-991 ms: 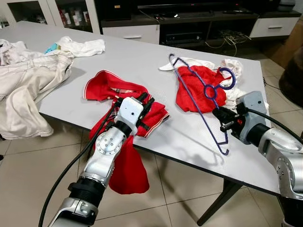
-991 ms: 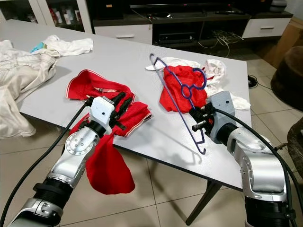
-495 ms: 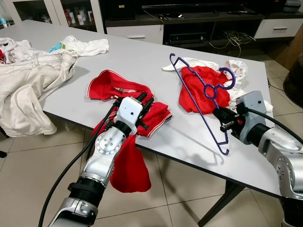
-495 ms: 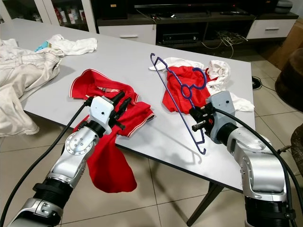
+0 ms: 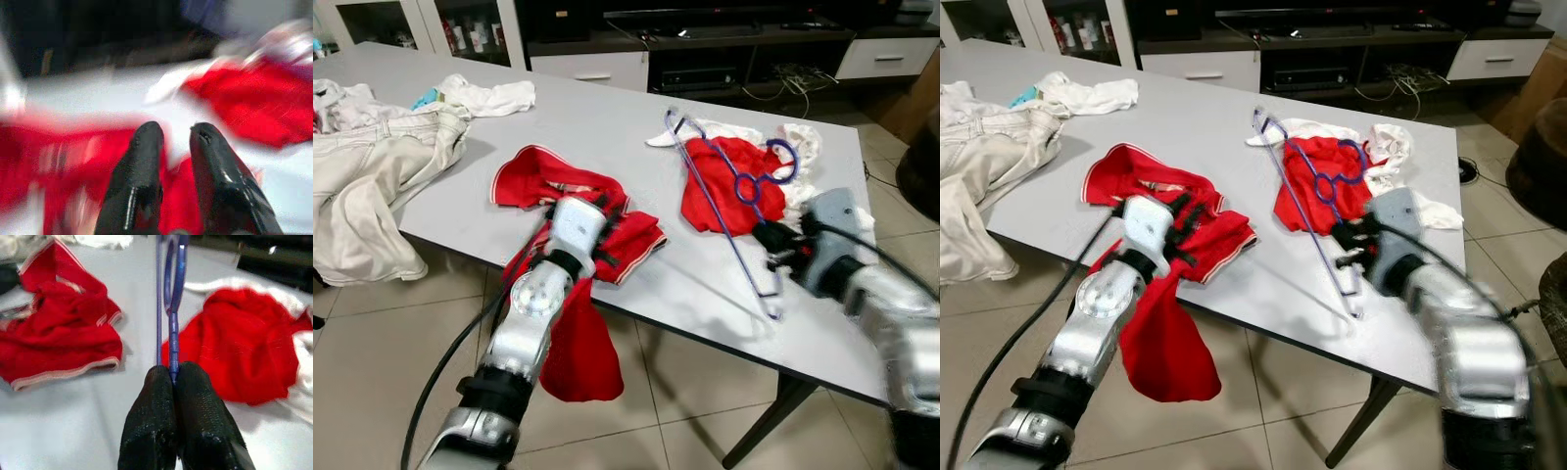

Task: Hang hanger

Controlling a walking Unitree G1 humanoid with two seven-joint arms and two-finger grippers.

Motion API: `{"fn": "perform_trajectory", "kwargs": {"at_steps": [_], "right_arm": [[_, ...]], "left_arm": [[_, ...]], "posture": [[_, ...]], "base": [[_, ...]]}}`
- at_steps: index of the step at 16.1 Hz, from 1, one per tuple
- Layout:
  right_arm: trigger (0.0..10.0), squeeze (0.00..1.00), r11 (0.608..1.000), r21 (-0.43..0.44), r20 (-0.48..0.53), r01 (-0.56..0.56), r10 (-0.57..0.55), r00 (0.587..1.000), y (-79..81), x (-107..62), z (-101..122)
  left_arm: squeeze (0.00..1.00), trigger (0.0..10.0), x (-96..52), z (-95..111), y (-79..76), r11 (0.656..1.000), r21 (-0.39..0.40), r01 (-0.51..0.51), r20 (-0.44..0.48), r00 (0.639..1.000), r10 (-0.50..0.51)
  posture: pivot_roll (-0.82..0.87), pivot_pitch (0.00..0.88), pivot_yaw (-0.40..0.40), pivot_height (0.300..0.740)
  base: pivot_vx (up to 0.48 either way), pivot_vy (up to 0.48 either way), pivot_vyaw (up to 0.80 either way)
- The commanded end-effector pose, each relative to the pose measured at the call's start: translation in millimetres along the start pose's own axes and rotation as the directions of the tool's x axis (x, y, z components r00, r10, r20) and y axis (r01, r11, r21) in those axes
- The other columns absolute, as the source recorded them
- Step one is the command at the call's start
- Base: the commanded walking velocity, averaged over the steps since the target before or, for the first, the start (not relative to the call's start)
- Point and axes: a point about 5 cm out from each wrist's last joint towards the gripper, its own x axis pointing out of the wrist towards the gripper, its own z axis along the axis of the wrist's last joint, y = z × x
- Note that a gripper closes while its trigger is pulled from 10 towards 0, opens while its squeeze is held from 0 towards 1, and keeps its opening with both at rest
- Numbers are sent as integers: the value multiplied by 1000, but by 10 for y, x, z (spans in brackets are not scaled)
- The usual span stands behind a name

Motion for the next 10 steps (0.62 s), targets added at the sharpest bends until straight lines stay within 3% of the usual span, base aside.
{"fn": "perform_trajectory", "kwargs": {"at_steps": [1, 5, 10], "right_arm": [[10000, 0, 997, -70, 57, 35, -31, 998, 77, 12, 27], [10000, 0, 990, -77, 125, 121, -111, 986, 143, -45, -49], [10000, 0, 965, -210, 208, 155, -111, 972, 258, -45, 34]], "left_arm": [[0, 10000, -9, -127, 90, 992, -97, -79, -113, 991, 68], [0, 10000, -71, -185, 39, 990, -125, -61, -136, 990, 44], [0, 10000, -76, -161, 43, 996, -82, -44, -158, 987, 31]], "posture": [[-123, 0, 26, 740], [-128, 0, 33, 740], [-129, 0, 38, 740]], "base": [[0, 0, 0], [0, 0, 0], [0, 0, 0]]}}
